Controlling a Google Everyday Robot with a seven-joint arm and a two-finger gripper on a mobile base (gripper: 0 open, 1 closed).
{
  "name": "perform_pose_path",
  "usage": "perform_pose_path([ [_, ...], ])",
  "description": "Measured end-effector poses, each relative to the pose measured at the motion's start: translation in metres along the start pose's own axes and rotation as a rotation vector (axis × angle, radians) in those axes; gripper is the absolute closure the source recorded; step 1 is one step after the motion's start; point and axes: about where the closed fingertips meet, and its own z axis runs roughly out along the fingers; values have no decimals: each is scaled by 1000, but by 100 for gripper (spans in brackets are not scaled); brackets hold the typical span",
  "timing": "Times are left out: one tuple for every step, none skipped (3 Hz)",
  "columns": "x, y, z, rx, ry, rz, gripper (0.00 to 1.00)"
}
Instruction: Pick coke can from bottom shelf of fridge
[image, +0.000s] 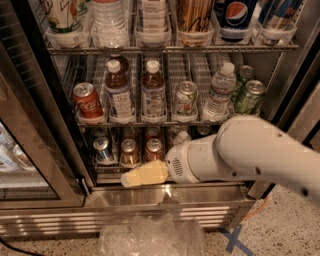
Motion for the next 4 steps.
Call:
perform_pose_path([
  [24,10,34,47,-20,112,0],
  [26,-6,48,126,-91,204,0],
  [10,-10,49,140,-164,259,0],
  [7,-13,64,113,-223,264,0],
])
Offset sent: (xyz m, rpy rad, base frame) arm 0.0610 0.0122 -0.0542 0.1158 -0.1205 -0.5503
